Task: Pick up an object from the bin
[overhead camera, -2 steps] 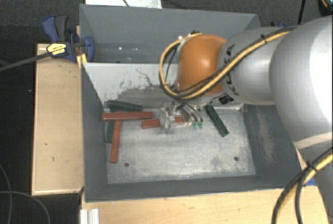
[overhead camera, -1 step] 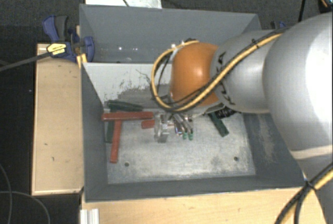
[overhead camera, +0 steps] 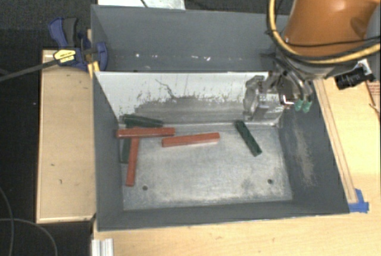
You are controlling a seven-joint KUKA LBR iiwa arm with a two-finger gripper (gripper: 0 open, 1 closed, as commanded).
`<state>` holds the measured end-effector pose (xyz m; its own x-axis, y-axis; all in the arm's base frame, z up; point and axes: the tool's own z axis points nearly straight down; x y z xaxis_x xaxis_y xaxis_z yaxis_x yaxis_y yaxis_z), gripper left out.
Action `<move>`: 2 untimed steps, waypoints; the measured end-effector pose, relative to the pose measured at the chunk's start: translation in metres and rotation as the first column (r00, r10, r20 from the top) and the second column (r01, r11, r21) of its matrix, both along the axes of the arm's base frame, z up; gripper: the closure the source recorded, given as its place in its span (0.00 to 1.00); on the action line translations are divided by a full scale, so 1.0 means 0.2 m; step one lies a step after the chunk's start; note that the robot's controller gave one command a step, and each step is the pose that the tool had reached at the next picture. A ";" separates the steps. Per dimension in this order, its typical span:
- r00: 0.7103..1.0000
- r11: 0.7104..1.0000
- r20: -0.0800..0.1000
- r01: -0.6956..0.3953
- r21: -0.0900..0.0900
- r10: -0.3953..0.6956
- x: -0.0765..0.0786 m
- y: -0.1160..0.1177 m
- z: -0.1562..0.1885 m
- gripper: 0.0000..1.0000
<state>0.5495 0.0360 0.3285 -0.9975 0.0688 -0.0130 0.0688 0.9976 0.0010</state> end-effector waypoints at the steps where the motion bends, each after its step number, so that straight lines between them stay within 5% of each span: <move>1: 0.996 0.996 -0.022 0.090 0.000 -0.090 -0.31 0.30 -0.55 1.00; 2: 0.995 0.995 -0.011 0.095 0.001 -0.095 -0.29 0.29 -0.53 0.00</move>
Offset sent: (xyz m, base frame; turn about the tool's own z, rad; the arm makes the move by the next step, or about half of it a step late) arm -0.0589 0.0570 -0.1055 0.0951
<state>0.4912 0.0933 0.2233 -0.9866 0.1633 -0.0019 0.1633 0.9866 0.0012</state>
